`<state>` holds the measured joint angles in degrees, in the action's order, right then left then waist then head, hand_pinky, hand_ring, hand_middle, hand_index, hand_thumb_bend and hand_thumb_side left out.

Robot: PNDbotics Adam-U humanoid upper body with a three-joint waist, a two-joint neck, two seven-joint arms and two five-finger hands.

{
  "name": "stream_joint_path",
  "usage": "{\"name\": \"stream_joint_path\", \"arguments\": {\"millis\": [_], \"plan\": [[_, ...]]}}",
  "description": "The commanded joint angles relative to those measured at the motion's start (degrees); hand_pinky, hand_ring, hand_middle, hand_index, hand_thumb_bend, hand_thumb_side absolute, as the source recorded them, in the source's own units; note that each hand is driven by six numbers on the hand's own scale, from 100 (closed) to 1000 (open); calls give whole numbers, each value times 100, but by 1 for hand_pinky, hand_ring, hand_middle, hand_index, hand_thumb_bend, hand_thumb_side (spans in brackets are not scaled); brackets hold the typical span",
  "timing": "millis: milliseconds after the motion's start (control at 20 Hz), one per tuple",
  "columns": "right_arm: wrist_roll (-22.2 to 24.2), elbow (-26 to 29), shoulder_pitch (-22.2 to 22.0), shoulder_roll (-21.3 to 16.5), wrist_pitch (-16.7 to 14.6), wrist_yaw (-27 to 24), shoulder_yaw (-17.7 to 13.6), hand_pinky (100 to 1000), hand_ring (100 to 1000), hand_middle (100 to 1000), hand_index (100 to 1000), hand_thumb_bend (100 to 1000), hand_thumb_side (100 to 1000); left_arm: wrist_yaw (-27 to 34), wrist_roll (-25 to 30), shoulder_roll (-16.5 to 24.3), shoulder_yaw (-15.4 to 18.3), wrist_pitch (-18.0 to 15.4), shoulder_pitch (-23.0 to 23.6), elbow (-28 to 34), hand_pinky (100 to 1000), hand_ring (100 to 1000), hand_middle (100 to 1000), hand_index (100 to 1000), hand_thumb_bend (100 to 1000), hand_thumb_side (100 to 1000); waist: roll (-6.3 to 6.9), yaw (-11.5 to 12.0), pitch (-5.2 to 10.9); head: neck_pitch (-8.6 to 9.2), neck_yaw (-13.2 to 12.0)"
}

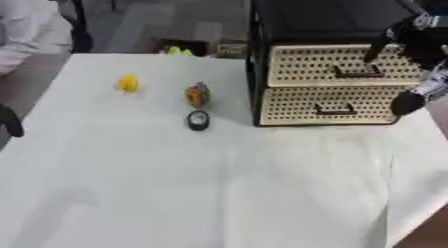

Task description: Pick up objects from table and place into drawer.

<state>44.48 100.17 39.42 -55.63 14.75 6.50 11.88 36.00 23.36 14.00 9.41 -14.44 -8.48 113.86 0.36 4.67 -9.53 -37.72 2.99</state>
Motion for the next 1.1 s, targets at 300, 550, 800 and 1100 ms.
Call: {"name": "stream_joint_path", "arguments": {"millis": [300,550,800,1100], "plan": [[107,-214,226,72,11,442,-52,100,100,100,779,1000,541,-21,30,37,52,-8,-22,73,394,502,505,713,100,980,18,33,49,36,49],[132,-372,287,162,5,601,10,100,100,100,787,1000,541,-22,39,25,53,-14,-18,73,395,502,506,714,100,979,29,57,44,26,58],[148,-497,329,221,-26,791,25,100,100,100,797,1000,541,-21,49,17,53,-16,-20,73,395,502,506,714,100,979,35,61,34,23,68],[113,-618,364,327,-94,1105,26,100,100,100,805,1000,541,-27,65,-4,50,-14,-13,73,394,501,506,714,100,979,49,81,28,30,101]]}}
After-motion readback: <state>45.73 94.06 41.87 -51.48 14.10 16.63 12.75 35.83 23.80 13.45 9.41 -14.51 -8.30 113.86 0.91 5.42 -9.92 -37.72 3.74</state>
